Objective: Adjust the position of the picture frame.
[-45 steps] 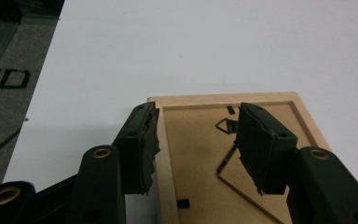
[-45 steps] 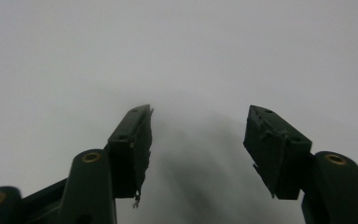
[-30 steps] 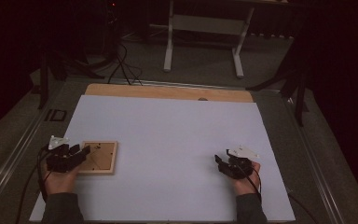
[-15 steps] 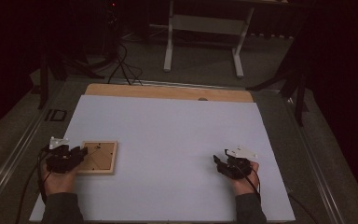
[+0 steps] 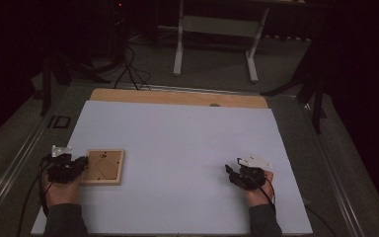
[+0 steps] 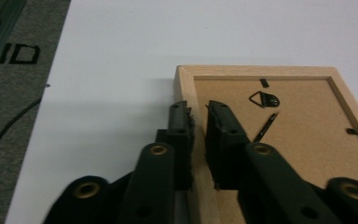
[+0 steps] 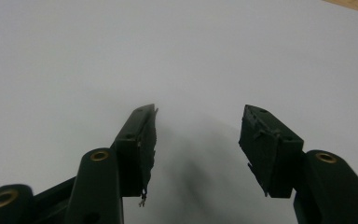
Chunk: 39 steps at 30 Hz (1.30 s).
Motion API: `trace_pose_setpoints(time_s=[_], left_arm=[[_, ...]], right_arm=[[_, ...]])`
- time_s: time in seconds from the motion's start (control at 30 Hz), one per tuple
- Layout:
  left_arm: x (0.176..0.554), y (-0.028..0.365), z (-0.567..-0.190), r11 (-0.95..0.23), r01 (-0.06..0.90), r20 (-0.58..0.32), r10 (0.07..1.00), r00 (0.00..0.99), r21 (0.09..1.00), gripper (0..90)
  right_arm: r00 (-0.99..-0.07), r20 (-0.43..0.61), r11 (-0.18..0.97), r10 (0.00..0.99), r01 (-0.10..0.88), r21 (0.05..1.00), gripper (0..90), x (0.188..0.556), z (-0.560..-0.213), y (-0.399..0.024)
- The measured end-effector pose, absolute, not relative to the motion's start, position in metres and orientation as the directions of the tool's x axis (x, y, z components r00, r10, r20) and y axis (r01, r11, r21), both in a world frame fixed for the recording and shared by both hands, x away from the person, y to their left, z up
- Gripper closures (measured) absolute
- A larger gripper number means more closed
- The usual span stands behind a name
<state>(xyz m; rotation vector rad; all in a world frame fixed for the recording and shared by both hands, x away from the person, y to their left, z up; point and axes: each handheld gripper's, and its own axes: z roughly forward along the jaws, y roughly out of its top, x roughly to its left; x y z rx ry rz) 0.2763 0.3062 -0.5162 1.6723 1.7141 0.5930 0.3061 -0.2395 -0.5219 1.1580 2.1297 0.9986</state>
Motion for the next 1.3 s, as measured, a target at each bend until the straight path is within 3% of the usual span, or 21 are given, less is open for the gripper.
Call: trace_pose_setpoints(time_s=[0.57,1.3], left_arm=[[0.286,0.292,-0.516,0.008,0.684,-0.086,0.993,0.081,0.729,81.9],[0.295,0.277,-0.519,0.021,0.668,-0.135,0.983,0.12,0.744,81.8]], right_arm=[[-0.523,-0.103,0.388,0.846,0.469,0.794,45.6,0.306,-0.523,-0.236],[-0.538,-0.114,0.4,0.835,0.452,0.798,45.7,0.307,-0.523,-0.232]])
